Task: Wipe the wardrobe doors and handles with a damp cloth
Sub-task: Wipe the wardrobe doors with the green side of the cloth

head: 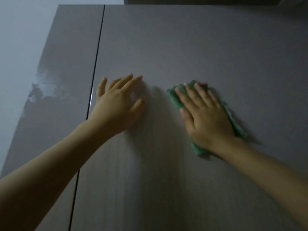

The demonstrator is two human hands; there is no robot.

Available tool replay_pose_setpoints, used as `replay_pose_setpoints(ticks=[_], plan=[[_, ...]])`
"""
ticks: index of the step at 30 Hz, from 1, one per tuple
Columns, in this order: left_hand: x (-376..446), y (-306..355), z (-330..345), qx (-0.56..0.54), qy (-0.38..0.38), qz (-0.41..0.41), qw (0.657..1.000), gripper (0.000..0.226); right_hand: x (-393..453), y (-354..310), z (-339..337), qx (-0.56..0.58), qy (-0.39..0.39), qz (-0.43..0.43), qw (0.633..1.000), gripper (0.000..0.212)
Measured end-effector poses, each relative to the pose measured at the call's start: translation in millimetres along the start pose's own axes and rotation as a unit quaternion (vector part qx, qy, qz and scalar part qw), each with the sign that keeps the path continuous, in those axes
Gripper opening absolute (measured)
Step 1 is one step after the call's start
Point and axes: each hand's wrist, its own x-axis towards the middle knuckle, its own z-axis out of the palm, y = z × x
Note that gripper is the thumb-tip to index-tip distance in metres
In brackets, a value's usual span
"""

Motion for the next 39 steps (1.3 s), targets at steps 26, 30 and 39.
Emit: replay_pose_setpoints(ticks=[26, 30, 39], plan=[[-145.2, -126.5, -22.4, 0.060, 0.089, -0.117, 0.987, 0.060, 46.6, -137.4, 25.0, 0.026, -0.018, -0.071, 0.997, 0.056], [-158.7, -128.3, -20.0, 0.068, 0.072, -0.120, 0.988, 0.061, 85.7, -164.6, 31.3, 0.015, -0.069, 0.040, 0.997, 0.058], [-164.5, -131.3, -8.1, 0.048, 0.071, -0.138, 0.987, 0.061, 81.0, -167.6, 34.2, 0.029, -0.055, -0.118, 0.991, 0.061]])
